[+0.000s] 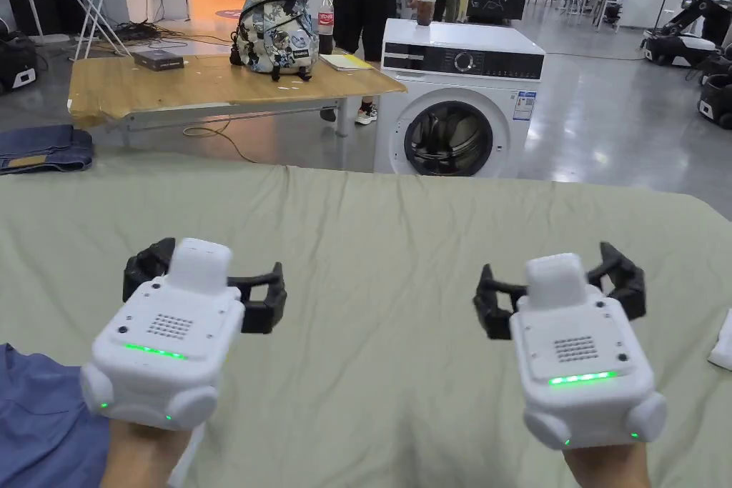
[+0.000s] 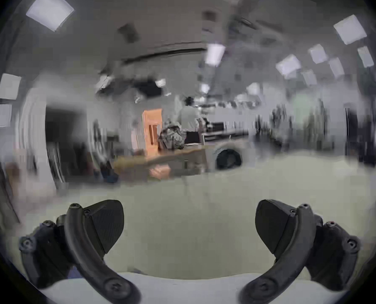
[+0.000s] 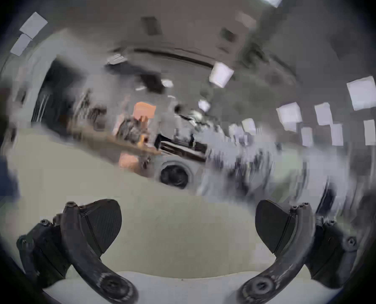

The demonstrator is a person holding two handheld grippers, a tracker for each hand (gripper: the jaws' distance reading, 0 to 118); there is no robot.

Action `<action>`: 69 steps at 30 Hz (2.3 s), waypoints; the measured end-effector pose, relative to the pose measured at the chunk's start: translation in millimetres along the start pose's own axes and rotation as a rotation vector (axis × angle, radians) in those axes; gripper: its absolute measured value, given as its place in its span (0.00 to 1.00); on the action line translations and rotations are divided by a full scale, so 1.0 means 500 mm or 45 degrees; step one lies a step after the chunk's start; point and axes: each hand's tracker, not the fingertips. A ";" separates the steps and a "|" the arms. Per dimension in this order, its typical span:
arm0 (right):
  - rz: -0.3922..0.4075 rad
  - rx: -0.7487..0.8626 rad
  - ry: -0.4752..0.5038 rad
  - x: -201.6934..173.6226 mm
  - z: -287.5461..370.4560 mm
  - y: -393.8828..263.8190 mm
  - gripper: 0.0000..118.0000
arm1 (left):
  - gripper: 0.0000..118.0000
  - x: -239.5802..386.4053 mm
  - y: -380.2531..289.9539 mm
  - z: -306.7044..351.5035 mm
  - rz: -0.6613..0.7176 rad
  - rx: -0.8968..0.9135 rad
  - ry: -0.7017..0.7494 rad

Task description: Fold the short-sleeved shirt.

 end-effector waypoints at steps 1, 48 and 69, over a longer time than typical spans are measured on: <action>0.174 0.041 0.004 -0.012 0.005 -0.002 1.00 | 0.99 0.011 -0.002 0.001 -0.142 0.013 0.026; -0.810 -0.277 -0.059 0.023 0.027 -0.007 0.00 | 0.00 -0.073 0.008 0.042 0.622 -0.046 0.062; -0.720 -0.324 0.159 -0.069 0.008 0.004 0.00 | 0.00 -0.436 -0.187 0.104 0.595 -0.657 -0.002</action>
